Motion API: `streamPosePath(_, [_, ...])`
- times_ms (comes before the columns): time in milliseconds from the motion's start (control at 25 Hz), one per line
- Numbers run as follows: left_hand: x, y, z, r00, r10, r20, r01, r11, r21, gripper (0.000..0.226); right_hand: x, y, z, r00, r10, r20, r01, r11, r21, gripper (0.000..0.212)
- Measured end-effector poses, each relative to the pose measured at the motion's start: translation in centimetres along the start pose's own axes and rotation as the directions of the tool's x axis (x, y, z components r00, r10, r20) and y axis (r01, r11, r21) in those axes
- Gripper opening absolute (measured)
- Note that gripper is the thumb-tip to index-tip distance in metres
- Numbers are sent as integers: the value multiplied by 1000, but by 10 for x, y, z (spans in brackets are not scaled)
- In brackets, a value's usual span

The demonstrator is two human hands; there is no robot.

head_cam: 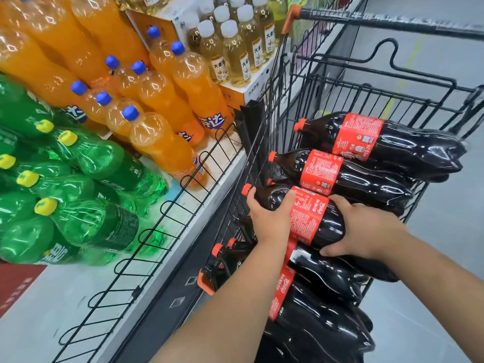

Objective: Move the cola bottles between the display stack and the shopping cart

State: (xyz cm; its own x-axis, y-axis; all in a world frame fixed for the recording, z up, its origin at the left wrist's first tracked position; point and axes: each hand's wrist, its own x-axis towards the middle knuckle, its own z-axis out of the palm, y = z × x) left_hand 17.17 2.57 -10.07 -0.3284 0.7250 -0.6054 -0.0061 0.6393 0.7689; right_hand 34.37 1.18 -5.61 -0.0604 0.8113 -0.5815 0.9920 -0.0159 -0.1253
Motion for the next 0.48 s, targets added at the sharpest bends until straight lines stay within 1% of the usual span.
streamPosePath(120, [1, 3, 3, 1000, 2, -1, -2, 999, -53, 100, -2, 4, -4, 1000, -6, 22, 4, 996, 87, 130])
streamPosePath(320, [-4, 13, 5, 999, -40, 34, 45, 982, -182, 95, -11, 8, -4, 1000, -1, 22, -3, 976, 219, 126])
streamPosePath(400, [-5, 19, 5, 999, -15, 30, 21, 978, -206, 93, -16, 7, -3, 1000, -11, 10, 8, 950, 311, 124])
streamPosePath(480, [-7, 27, 3, 999, 46, 25, -39, 976, -213, 100, -22, 5, -3, 999, -31, -16, 35, 903, 429, 120])
